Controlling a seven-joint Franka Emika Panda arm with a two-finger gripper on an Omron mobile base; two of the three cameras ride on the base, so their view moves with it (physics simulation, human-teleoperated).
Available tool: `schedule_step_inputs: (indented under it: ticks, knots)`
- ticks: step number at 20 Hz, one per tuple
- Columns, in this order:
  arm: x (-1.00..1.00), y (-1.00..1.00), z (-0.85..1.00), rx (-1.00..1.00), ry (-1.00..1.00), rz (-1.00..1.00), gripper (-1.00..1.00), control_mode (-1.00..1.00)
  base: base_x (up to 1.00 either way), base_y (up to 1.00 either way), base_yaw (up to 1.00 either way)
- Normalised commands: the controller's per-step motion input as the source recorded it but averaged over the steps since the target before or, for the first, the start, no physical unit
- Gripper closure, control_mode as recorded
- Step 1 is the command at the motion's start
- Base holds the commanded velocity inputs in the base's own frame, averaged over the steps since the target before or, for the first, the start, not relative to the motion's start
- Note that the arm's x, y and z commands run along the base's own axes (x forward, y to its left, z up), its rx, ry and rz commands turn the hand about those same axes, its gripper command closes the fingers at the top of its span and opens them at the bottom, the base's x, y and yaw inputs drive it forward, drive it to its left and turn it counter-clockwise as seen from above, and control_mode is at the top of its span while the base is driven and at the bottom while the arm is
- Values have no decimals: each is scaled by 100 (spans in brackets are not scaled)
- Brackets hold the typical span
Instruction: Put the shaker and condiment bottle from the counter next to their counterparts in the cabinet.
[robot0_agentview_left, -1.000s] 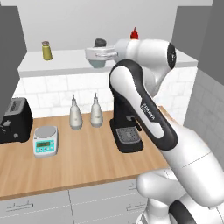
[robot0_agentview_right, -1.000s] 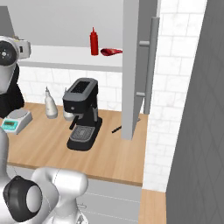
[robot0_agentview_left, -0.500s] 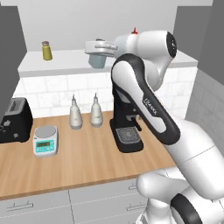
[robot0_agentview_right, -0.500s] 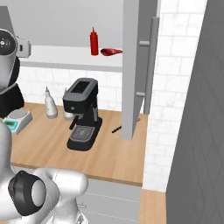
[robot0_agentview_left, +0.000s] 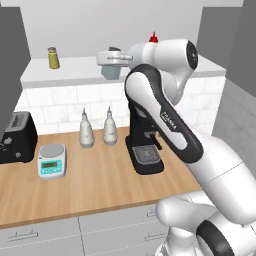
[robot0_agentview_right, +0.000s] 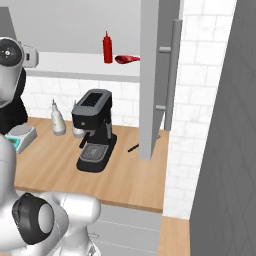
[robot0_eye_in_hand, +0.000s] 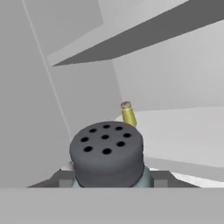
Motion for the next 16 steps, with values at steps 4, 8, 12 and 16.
schedule_step_inputs:
  ticks: [4,8,12,16]
  knots:
    - [19,0,0,-11,-12,0,100,-100,0,0,0]
    - [33,1,-2,-11,-2,0,100,-100,0,0,0]
    - [44,0,0,-2,0,0,100,-100,0,0,0]
    - [46,4,0,0,-1,0,100,-100,0,0,0]
